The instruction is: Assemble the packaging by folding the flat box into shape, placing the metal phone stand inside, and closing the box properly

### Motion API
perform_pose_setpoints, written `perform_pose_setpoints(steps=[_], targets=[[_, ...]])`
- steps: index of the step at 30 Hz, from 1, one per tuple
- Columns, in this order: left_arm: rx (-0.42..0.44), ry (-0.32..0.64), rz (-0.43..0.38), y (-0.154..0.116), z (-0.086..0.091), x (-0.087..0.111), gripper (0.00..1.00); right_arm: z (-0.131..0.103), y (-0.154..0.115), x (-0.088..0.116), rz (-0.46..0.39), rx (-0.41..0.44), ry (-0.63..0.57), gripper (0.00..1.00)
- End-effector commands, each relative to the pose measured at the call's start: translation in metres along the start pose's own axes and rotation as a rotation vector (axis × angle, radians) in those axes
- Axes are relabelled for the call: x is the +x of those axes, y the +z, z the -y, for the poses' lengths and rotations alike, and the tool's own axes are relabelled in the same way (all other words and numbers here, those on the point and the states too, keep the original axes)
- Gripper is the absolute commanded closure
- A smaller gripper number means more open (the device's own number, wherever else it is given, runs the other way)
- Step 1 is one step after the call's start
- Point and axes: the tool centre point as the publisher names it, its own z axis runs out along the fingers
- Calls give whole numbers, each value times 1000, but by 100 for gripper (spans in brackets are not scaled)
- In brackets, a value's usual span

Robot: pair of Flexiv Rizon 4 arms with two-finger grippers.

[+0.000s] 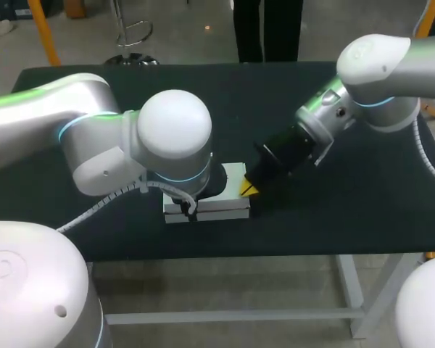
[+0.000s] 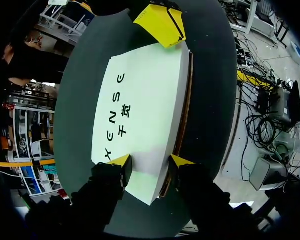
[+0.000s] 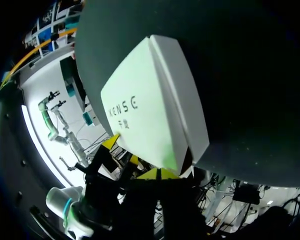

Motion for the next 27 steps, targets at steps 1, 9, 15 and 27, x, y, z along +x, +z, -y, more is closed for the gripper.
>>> perform_pose_setpoints(steps=[1, 9, 15, 27], targets=[[-4, -2, 4, 1, 0, 1, 49, -5, 2, -2, -4, 12, 6, 100], [-2, -4, 2, 2, -1, 1, 49, -9, 3, -5, -11, 20, 21, 100], [6, -6, -2, 0, -4, 3, 47, -11, 3, -6, -14, 23, 27, 100], [27, -11, 1, -9, -13, 6, 44, -13, 4, -5, -16, 30, 29, 100]])
